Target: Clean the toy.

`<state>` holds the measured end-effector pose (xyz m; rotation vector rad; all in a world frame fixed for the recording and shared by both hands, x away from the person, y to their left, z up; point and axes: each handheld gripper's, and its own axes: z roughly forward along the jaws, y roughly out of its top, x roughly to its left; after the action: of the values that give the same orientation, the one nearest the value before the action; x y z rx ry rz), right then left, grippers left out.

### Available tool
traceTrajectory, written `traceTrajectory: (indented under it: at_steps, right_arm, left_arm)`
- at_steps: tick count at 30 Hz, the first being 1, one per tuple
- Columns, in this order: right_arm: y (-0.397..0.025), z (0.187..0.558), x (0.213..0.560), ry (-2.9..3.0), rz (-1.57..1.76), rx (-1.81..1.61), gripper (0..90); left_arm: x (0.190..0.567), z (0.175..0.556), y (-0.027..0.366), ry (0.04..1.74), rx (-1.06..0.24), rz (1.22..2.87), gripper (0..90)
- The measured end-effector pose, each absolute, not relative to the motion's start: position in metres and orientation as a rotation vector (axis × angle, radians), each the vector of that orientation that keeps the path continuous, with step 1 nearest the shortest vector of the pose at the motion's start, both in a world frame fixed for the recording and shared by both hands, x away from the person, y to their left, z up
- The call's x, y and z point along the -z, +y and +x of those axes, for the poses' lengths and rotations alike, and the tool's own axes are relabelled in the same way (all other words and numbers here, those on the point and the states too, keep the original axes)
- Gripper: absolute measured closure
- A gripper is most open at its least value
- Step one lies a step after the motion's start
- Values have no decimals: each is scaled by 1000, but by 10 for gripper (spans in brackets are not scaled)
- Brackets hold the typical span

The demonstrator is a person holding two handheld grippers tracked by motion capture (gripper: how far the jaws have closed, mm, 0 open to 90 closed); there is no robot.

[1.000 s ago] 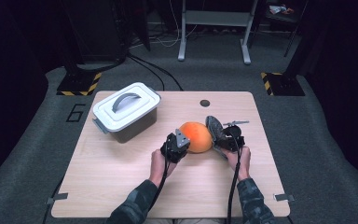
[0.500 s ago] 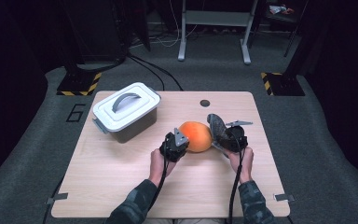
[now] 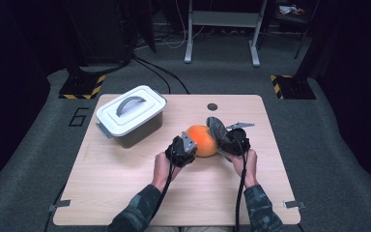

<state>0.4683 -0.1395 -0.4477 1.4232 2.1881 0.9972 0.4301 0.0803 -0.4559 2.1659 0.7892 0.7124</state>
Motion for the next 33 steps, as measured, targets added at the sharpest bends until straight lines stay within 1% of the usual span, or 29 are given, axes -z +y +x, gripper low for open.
traceTrajectory:
  at_steps: [1, 2, 3, 5, 8, 11, 12, 14, 20, 22, 26, 29, 33]
  right_arm:
    - [-139, 469, 447, 2185, 1429, -993, 721]
    - [-139, 470, 447, 2187, 1423, -992, 721]
    - [-138, 470, 447, 2189, 1425, -992, 721]
    - [-138, 470, 446, 2193, 1426, -991, 721]
    - [-137, 471, 445, 2189, 1420, -989, 720]
    - [-139, 470, 445, 2183, 1430, -996, 720]
    - [-139, 469, 444, 2178, 1437, -996, 721]
    - [-142, 467, 443, 2170, 1425, -1019, 720]
    - [-143, 455, 426, 2158, 1388, -1072, 720]
    - [-139, 451, 417, 2162, 1369, -1098, 720]
    - [-125, 444, 403, 2178, 1314, -1149, 719]
    - [-118, 443, 401, 2189, 1300, -1154, 719]
    - [-108, 452, 409, 2208, 1290, -1118, 718]
  left_arm:
    - [456, 431, 80, 788, -722, 2171, 518]
    - [456, 432, 79, 784, -744, 2179, 502]
    - [456, 433, 78, 781, -742, 2185, 490]
    - [456, 433, 77, 782, -746, 2183, 493]
    - [458, 433, 72, 759, -756, 2186, 586]
    - [459, 433, 71, 770, -729, 2169, 743]
    - [459, 433, 71, 774, -721, 2163, 777]
    - [457, 433, 72, 796, -682, 2138, 810]
    - [447, 433, 74, 858, -571, 2059, 823]
    - [443, 432, 76, 868, -528, 2034, 823]
    - [442, 430, 77, 882, -491, 2017, 822]
    - [443, 432, 78, 894, -481, 2016, 819]
    - [446, 434, 78, 895, -536, 2052, 816]
